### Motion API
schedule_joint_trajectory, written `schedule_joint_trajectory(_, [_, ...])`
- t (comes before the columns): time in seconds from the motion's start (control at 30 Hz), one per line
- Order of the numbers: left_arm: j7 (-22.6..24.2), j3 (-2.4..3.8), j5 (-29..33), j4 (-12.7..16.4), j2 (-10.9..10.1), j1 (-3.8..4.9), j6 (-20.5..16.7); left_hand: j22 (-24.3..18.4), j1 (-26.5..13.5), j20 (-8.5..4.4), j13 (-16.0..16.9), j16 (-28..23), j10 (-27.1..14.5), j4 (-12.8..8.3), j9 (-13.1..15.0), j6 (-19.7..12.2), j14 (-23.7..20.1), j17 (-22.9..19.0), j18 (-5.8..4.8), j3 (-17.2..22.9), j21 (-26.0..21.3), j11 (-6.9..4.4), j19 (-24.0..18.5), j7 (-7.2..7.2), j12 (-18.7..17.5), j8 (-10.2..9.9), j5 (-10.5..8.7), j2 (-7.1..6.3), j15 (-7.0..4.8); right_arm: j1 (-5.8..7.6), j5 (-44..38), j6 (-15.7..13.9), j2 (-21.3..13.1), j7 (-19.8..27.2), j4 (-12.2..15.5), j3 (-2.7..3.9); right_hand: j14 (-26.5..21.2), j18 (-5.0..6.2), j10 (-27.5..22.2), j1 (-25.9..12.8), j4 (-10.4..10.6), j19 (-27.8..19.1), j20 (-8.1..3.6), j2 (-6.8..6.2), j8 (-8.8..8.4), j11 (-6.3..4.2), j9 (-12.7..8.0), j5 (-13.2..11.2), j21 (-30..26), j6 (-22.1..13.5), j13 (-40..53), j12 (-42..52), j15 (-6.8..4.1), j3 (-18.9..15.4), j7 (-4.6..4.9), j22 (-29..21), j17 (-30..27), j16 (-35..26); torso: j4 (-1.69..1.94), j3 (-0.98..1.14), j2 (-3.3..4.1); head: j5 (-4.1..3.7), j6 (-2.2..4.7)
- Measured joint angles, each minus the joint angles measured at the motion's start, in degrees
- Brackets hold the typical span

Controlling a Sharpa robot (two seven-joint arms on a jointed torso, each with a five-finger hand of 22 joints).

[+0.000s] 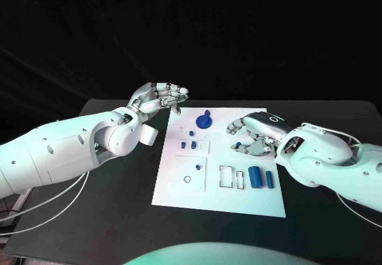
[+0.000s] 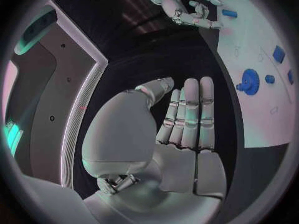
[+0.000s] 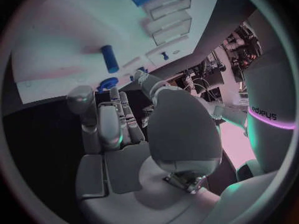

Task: Assemble the parts on the task board

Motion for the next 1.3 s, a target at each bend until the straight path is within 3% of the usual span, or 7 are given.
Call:
schedule_joint_trajectory(0.13, [0.0,-0.01,0.0,0.0,0.0,0.00,0.0,0.0,0.0,0.00,0.0,0.0,0.0,0.0,0.0,0.0,0.0,0.0,0.00,0.0,0.0,0.00,0.0,0.00,0.0,0.0,0.00,0.00,0.00,0.25,0.1,2.5,-0.4,-0.2,-1.1,0.00,0.0,0.00,-0.4,1.4,0.4,0.0,0.00,0.86,0.00,0.14,0.0,0.5,-0.2,0.1,-0.5,1.0,0.00,-2.6,-0.06,-0.1,-0.2,0.0,0.04,0.05,0.05,-0.30,0.20])
schedule_joint_trajectory(0.5, [-0.1,-0.03,0.0,-0.1,-0.1,-0.01,0.0,0.0,0.0,0.00,0.1,0.0,0.0,0.0,0.0,0.0,0.0,0.0,0.00,0.0,0.0,0.00,0.0,0.00,0.3,0.0,0.00,0.00,0.00,0.40,-0.1,7.2,-0.6,-0.4,-2.5,-0.06,0.4,0.00,1.3,2.6,1.0,1.2,-0.31,1.36,0.00,-0.39,-0.3,0.5,1.4,1.5,-0.8,3.4,-0.36,-3.7,-0.05,1.0,0.7,0.9,0.18,0.12,0.07,-0.63,0.12])
schedule_joint_trajectory(0.67, [-0.1,-0.03,0.0,-0.1,-0.1,-0.01,0.0,0.0,0.0,0.00,0.1,0.0,0.0,0.0,0.0,0.0,0.0,0.0,0.00,0.0,0.0,0.00,0.0,0.00,0.3,0.0,0.00,0.00,0.00,0.35,0.0,7.8,-0.3,-0.4,-2.9,-0.08,0.4,0.01,3.5,3.3,1.5,2.8,-0.64,2.07,0.00,-0.60,-0.6,0.4,3.4,2.9,-1.1,4.1,-0.43,-3.3,-0.14,2.1,1.2,1.4,0.17,0.12,0.08,-0.63,0.01])
schedule_joint_trajectory(0.73, [-0.1,-0.03,0.0,-0.1,-0.1,-0.01,0.0,0.0,0.0,0.00,0.1,0.0,0.0,0.0,0.0,0.0,0.0,0.0,0.00,0.0,0.0,0.00,0.0,0.00,0.3,0.0,0.00,0.00,0.00,0.31,0.0,7.9,-0.2,-0.3,-2.9,-0.09,0.6,0.00,5.3,3.8,1.9,3.7,-0.80,2.56,0.00,-0.85,-0.7,-1.0,4.8,4.2,-1.4,4.4,-0.64,-1.8,-0.26,3.0,1.3,1.8,0.18,0.12,0.08,-0.63,0.01])
schedule_joint_trajectory(0.97, [-0.1,-0.03,0.0,-0.2,-0.1,-0.01,0.0,0.0,0.0,0.00,0.1,0.0,0.0,0.0,0.0,0.0,0.0,0.0,0.00,0.0,0.0,0.00,0.0,0.00,0.3,0.0,0.00,0.00,0.00,0.24,0.2,7.9,0.1,-0.2,-3.2,-0.10,0.6,0.01,9.5,3.8,2.8,5.1,-1.34,2.56,0.10,-1.75,-0.8,-1.8,7.4,6.7,-1.6,4.4,-1.26,1.5,-0.97,4.6,2.3,2.5,0.20,0.10,0.07,-0.66,-0.12])
schedule_joint_trajectory(1.3, [-0.2,-0.03,0.0,-0.2,-0.1,-0.01,0.0,0.0,0.0,0.00,0.0,0.0,0.0,0.0,0.0,0.0,0.0,0.0,0.00,0.0,0.0,0.00,0.0,0.00,0.3,0.1,0.00,0.00,0.00,0.03,0.5,7.8,0.5,-0.2,-3.2,-0.13,0.6,0.01,9.9,3.8,2.9,5.3,-1.53,2.56,0.34,-1.81,-0.8,-1.8,7.8,7.0,-1.7,4.1,-1.25,1.9,-0.80,4.7,2.6,2.7,0.13,0.16,0.04,-0.58,-0.31])
